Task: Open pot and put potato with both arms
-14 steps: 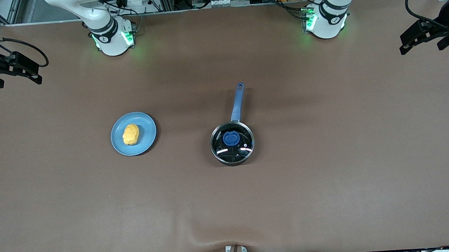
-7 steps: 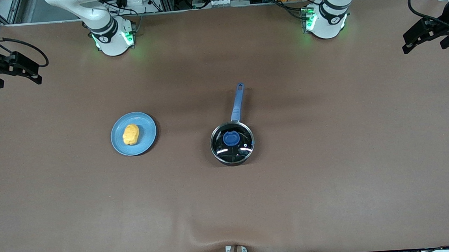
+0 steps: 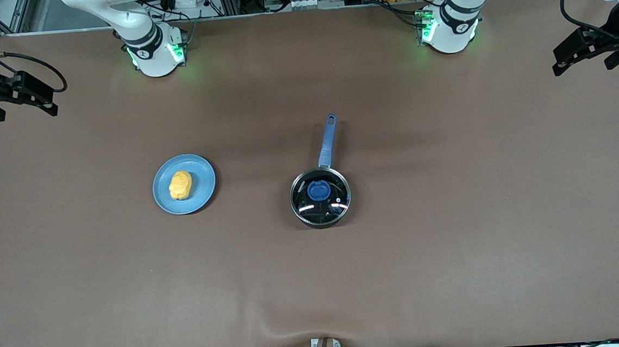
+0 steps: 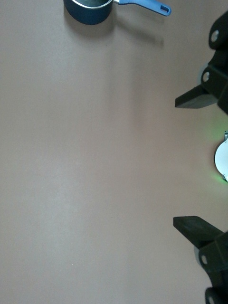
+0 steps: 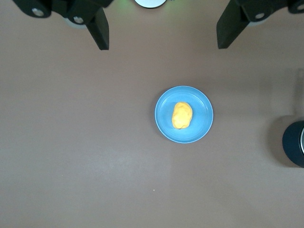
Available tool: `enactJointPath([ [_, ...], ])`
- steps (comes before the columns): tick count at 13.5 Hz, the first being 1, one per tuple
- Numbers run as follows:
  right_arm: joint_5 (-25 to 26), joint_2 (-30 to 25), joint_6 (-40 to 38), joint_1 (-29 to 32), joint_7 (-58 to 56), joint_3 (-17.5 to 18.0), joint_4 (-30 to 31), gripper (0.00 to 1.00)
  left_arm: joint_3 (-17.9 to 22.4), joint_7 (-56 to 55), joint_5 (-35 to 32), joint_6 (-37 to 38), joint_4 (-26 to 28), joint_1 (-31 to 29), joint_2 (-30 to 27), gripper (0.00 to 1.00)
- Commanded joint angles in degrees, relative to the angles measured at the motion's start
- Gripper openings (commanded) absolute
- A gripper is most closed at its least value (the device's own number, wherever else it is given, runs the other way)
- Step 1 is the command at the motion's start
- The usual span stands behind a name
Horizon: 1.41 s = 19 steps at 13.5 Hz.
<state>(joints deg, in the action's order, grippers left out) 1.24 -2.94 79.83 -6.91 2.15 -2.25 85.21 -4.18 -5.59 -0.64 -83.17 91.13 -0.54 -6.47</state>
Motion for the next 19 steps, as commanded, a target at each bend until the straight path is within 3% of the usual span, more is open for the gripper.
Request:
enactJointPath([
  [1, 0.96, 0.21, -0.64, 0.84, 0.22, 0.58, -0.92, 1.0, -0.39, -0.39, -1.12, 1.43, -1.93, 0.19, 0.84, 1.0],
  [19, 0.61, -0.05, -0.12, 0.84, 0.57, 0.84, -0.39, 1.0, -3.12, -0.39, -1.04, 1.52, -2.01, -0.07, -0.13, 1.0],
])
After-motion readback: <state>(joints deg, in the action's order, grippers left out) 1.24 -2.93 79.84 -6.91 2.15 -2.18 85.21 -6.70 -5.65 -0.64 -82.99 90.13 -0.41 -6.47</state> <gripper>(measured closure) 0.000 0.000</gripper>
